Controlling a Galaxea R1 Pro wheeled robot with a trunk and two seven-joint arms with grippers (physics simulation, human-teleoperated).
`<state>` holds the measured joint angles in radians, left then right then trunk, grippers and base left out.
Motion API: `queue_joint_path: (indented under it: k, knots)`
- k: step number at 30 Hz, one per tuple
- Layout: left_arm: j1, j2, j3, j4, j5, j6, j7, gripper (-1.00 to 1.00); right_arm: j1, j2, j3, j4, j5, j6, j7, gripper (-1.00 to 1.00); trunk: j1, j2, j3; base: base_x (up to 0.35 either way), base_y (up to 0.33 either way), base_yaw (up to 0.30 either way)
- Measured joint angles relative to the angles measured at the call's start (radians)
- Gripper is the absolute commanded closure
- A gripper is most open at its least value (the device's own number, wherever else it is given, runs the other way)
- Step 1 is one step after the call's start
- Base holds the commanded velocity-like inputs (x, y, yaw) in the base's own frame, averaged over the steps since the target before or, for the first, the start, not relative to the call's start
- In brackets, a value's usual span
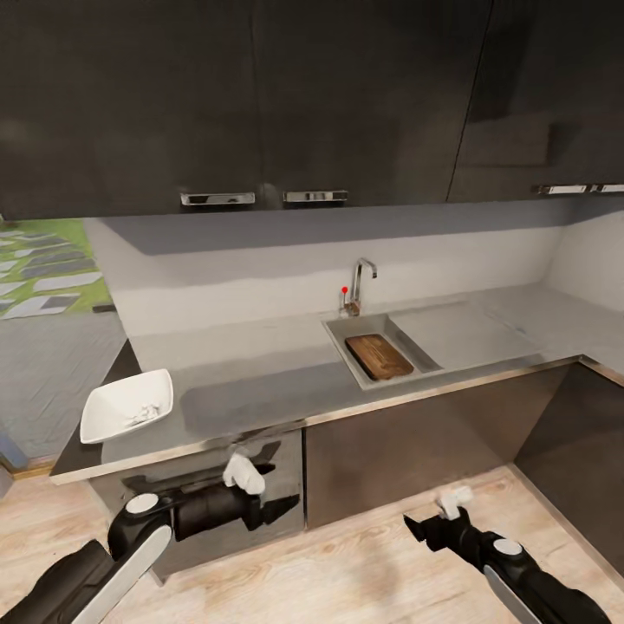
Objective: In the kitchen, take the Vidalia onion out of the sink, dice it on the chopping board with the paring knife, put the diced onion into the bowl on the countertop, then place both the paring knife and the chopping board into the sink.
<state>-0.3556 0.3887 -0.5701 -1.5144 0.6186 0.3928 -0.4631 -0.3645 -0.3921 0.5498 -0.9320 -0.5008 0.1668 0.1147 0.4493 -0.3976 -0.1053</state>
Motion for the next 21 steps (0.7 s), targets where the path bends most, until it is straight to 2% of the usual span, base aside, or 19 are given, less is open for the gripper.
queue_joint_path:
  k: [2,4,5,7,8,9,10,12,13,14,15,16,17,19,21]
  knots:
    - [0.021,0.002,-0.035,0.058,0.000,-0.031,0.012,-1.00,0.005,-0.001,0.027,0.108,0.001,-0.064,0.044,-1.00,0.000,0.000,0.000,0.000,0.000,0.000]
    - [0.035,0.003,-0.071,0.172,0.000,-0.111,0.020,-1.00,0.008,-0.002,0.049,0.244,0.002,-0.130,0.099,-1.00,0.000,0.000,0.000,0.000,0.000,0.000]
    - [0.038,0.003,-0.087,0.249,0.001,-0.163,0.023,-1.00,0.009,-0.001,0.054,0.312,0.003,-0.150,0.119,-1.00,0.000,0.000,0.000,0.000,0.000,0.000]
    - [0.043,-0.001,-0.156,0.493,0.004,-0.320,0.022,-1.00,0.010,0.010,0.060,0.516,0.002,-0.185,0.149,-1.00,0.000,0.000,0.000,0.000,0.000,0.000]
    - [0.044,-0.003,-0.178,0.562,0.006,-0.352,0.020,-1.00,0.010,0.023,0.061,0.593,0.002,-0.199,0.153,-1.00,0.000,0.000,0.000,0.000,0.000,0.000]
    - [0.046,-0.012,-0.202,0.669,0.007,-0.380,0.017,-1.00,0.010,0.050,0.062,0.704,0.002,-0.232,0.154,-1.00,0.000,0.000,0.000,0.000,0.000,0.000]
    - [0.047,-0.020,-0.208,0.716,0.008,-0.387,0.015,-1.00,0.010,0.062,0.061,0.748,0.002,-0.247,0.154,-1.00,0.000,0.000,0.000,0.000,0.000,0.000]
    - [0.051,-0.071,-0.220,0.894,0.009,-0.403,0.010,-1.00,0.010,0.096,0.063,0.882,0.002,-0.304,0.144,-1.00,0.000,0.000,0.000,0.000,0.000,0.000]
    - [0.052,-0.089,-0.221,0.947,0.010,-0.406,0.009,-1.00,0.010,0.102,0.062,0.907,0.002,-0.316,0.139,-1.00,0.000,0.000,0.000,0.000,0.000,0.000]
    - [0.054,-0.144,-0.223,1.087,0.011,-0.415,0.008,-1.00,0.013,0.112,0.062,0.952,0.002,-0.339,0.111,-1.00,0.000,0.000,0.000,0.000,0.000,0.000]
    - [0.054,-0.214,-0.221,1.266,0.015,-0.441,0.009,-1.00,0.051,0.125,0.061,0.988,0.001,-0.350,-0.014,-1.00,0.000,0.000,0.000,0.000,0.000,0.000]
    - [0.055,-0.223,-0.223,1.384,0.014,-0.445,0.011,-1.00,0.064,0.129,0.061,0.992,0.001,-0.351,-0.045,-1.00,0.000,0.000,0.000,0.000,0.000,0.000]
    - [0.057,-0.233,-0.221,1.422,0.016,-0.448,0.013,-1.00,0.083,0.141,0.058,0.997,-0.002,-0.353,-0.096,-1.00,0.000,0.000,0.000,0.000,0.000,0.000]
    - [0.075,-0.242,-0.221,1.456,0.016,-0.444,0.028,-1.00,0.114,0.165,0.057,1.001,-0.004,-0.354,-0.176,-1.00,0.000,0.000,0.000,0.000,0.000,0.000]
    - [0.095,-0.245,-0.220,1.470,0.016,-0.430,0.049,-1.00,0.137,0.182,0.056,1.002,-0.004,-0.353,-0.222,-1.00,0.000,0.000,0.000,0.000,0.000,0.000]
